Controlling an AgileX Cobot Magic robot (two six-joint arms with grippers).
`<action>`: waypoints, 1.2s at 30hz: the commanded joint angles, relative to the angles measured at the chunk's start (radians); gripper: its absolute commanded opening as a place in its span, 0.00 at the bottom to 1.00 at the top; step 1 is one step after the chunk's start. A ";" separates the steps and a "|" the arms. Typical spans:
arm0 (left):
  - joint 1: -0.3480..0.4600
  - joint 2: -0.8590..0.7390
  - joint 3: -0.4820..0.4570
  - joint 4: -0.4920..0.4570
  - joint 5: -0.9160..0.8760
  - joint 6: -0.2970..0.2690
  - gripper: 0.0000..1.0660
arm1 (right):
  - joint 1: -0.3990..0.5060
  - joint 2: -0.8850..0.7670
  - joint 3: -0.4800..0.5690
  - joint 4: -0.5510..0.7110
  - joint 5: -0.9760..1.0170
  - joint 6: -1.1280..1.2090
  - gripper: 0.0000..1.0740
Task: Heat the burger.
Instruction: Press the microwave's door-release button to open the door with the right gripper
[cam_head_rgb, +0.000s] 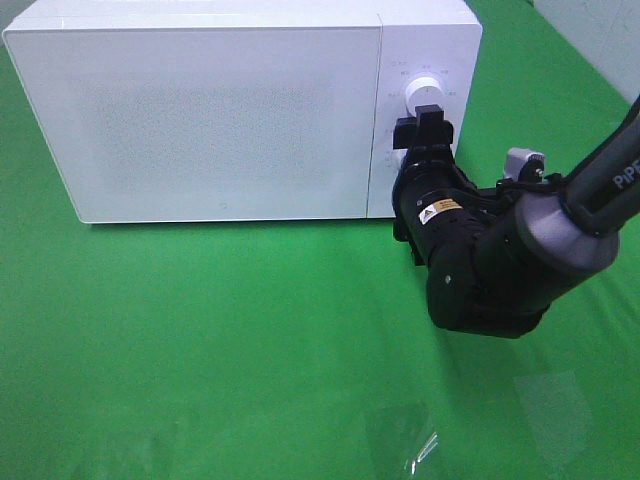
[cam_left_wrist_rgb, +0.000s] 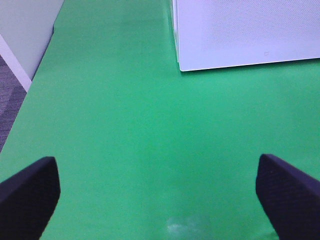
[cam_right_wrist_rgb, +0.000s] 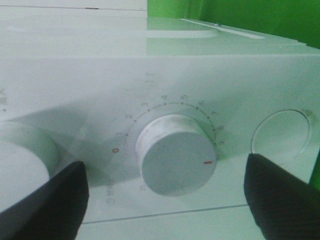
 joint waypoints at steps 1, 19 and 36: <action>0.003 -0.018 0.002 -0.008 -0.013 -0.001 0.94 | -0.001 -0.034 0.031 -0.048 -0.201 -0.062 0.74; 0.003 -0.018 0.002 -0.008 -0.013 -0.001 0.94 | -0.004 -0.354 0.155 -0.320 0.486 -0.797 0.71; 0.003 -0.018 0.002 -0.008 -0.013 -0.001 0.94 | -0.083 -0.678 0.155 -0.358 1.138 -1.268 0.71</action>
